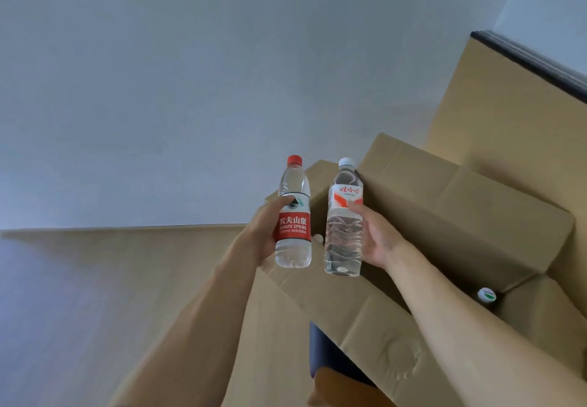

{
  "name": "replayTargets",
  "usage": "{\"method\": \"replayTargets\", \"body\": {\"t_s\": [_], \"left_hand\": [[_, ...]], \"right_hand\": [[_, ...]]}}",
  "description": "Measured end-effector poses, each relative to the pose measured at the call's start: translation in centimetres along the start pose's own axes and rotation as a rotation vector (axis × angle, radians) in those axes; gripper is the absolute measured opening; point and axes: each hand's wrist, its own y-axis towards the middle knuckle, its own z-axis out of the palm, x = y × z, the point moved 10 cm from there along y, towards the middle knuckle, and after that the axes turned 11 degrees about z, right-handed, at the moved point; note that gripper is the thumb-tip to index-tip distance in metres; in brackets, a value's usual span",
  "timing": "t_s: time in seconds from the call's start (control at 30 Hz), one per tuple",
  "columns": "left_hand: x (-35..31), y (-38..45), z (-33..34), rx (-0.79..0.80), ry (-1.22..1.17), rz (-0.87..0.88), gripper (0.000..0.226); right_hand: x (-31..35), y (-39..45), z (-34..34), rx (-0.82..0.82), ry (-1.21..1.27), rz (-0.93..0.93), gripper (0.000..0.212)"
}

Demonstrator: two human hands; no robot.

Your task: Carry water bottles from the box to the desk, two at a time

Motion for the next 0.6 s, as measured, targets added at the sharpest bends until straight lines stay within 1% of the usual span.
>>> {"method": "replayTargets", "body": {"t_s": [0.07,0.17,0.23,0.37,0.43,0.53,0.6], "left_hand": [[-1.1,-1.1,-3.1,-0.045,0.021,0.041,0.036],[-2.5,-3.2,-8.0,-0.097,0.019,0.081,0.036],[-3.6,-4.7,-11.5,-0.13,0.015,0.111,0.035],[-5.8,-7.8,-18.9,-0.189,-0.025,0.206,0.032],[-6.6,-9.6,-23.0,-0.245,-0.05,0.245,0.036],[-7.3,-12.5,-29.1,-0.339,-0.074,0.28,0.032],[-7.6,-14.6,-33.0,-0.39,-0.1,0.299,0.033]], "right_hand": [[-0.6,1.2,4.0,0.095,-0.096,0.0,0.078],[-1.8,3.0,10.8,0.249,-0.223,-0.006,0.072],[-3.2,4.2,15.1,0.311,-0.258,0.007,0.07],[-6.9,7.2,22.4,0.332,-0.354,0.047,0.066],[-9.1,8.6,26.0,0.342,-0.387,0.07,0.063],[-12.5,10.5,31.2,0.367,-0.44,0.104,0.056],[-14.7,11.4,34.5,0.384,-0.474,0.128,0.055]]}}
